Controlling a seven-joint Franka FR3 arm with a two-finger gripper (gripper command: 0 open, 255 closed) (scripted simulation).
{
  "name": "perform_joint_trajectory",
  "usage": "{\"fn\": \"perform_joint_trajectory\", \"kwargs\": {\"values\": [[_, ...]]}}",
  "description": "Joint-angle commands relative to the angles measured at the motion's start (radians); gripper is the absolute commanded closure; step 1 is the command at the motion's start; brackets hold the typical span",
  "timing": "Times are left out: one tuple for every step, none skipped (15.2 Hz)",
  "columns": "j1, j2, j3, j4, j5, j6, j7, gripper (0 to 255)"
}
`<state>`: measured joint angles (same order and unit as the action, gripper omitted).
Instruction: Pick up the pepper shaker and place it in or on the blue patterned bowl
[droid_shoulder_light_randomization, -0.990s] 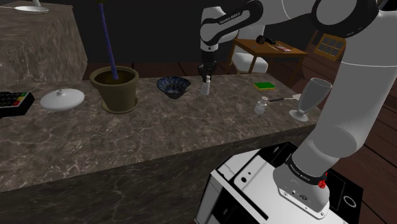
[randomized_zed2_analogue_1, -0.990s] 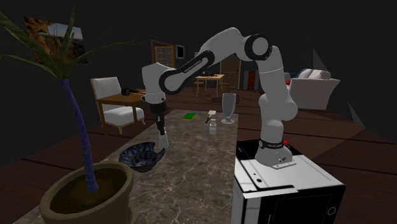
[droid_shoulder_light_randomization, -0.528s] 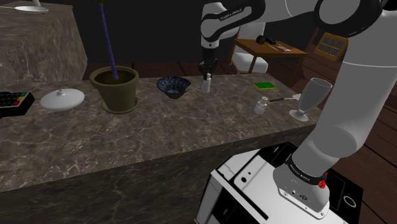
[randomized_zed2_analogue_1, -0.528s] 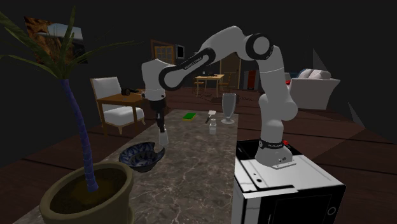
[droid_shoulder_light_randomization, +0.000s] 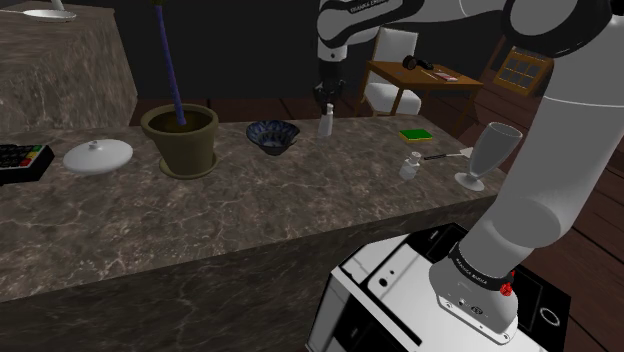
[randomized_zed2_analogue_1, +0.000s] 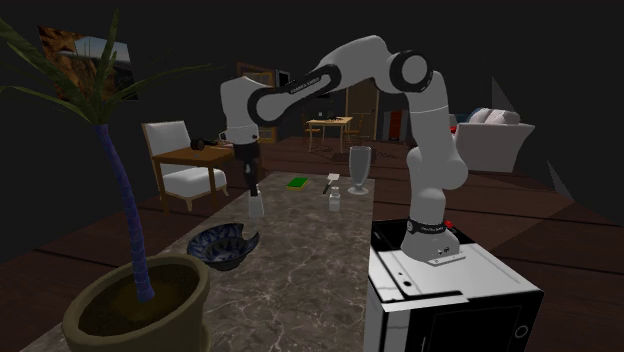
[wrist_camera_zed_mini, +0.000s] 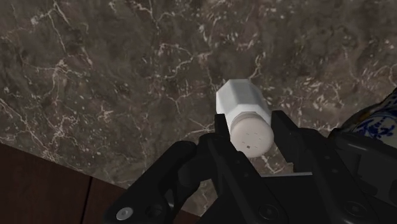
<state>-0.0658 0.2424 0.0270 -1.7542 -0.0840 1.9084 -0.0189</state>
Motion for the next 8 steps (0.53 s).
{"fn": "perform_joint_trajectory", "kwargs": {"values": [[0.0, -0.009, 0.0, 0.015, 0.001, -0.025, -0.002, 255], [0.0, -0.012, 0.0, 0.025, 0.001, -0.037, -0.003, 255], [0.0, -0.015, 0.0, 0.034, 0.002, -0.05, -0.004, 255], [0.0, -0.018, 0.0, 0.044, 0.002, -0.062, -0.005, 255], [0.0, -0.02, 0.0, 0.054, 0.002, -0.075, -0.006, 255], [0.0, -0.023, 0.001, 0.065, 0.003, -0.087, -0.007, 255], [0.0, -0.025, 0.001, 0.075, 0.003, -0.1, -0.008, 255], [0.001, -0.027, 0.001, 0.086, 0.003, -0.113, -0.008, 255]]}}
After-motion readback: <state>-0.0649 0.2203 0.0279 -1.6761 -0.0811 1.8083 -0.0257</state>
